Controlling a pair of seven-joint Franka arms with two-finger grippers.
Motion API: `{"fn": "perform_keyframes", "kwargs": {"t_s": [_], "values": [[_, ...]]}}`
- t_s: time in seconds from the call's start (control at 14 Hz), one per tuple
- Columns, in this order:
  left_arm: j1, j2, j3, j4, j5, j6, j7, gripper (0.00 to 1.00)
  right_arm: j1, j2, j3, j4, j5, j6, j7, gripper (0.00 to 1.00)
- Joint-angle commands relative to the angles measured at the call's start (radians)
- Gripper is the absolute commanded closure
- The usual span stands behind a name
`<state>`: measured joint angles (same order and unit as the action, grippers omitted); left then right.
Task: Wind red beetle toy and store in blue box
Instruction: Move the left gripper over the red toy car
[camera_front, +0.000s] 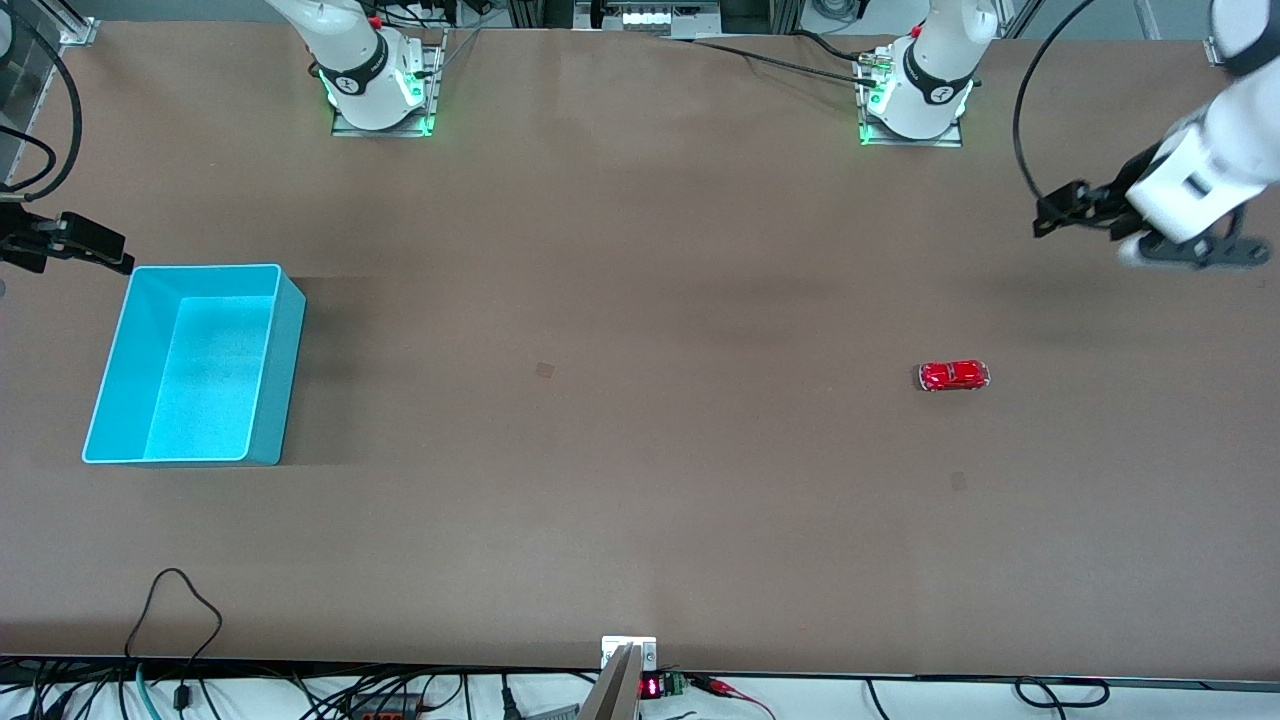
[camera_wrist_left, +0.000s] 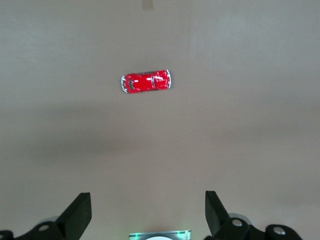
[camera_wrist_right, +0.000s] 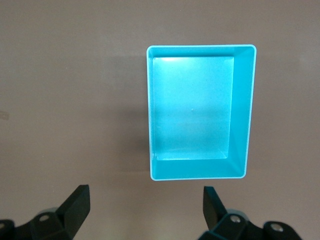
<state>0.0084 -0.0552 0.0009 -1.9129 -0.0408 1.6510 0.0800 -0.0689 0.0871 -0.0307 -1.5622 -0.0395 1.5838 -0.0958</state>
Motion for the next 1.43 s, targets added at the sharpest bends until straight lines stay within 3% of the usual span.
{"fn": "perform_keyframes", "kwargs": {"t_s": [0.0, 0.57, 0.71, 0.93, 1.36], "values": [[0.001, 0.116, -0.006, 0.02, 0.013, 0.062, 0.128, 0.0, -0.011, -0.007, 0.006, -0.012, 0.02, 0.007, 0.007, 0.0], [0.004, 0.343, -0.01, -0.002, 0.016, 0.312, 0.619, 0.0, -0.011, -0.004, 0.006, -0.01, 0.023, 0.008, 0.008, 0.0], [0.001, 0.374, -0.01, -0.002, 0.016, 0.36, 0.79, 0.0, -0.011, -0.004, 0.006, -0.01, 0.023, 0.008, 0.008, 0.0], [0.002, 0.399, -0.038, -0.005, 0.14, 0.412, 0.978, 0.0, -0.009, -0.004, 0.006, -0.01, 0.023, 0.008, 0.008, 0.0], [0.037, 0.428, -0.056, -0.121, 0.148, 0.651, 1.336, 0.0, -0.011, -0.004, 0.006, -0.01, 0.023, 0.008, 0.008, 0.0]]}}
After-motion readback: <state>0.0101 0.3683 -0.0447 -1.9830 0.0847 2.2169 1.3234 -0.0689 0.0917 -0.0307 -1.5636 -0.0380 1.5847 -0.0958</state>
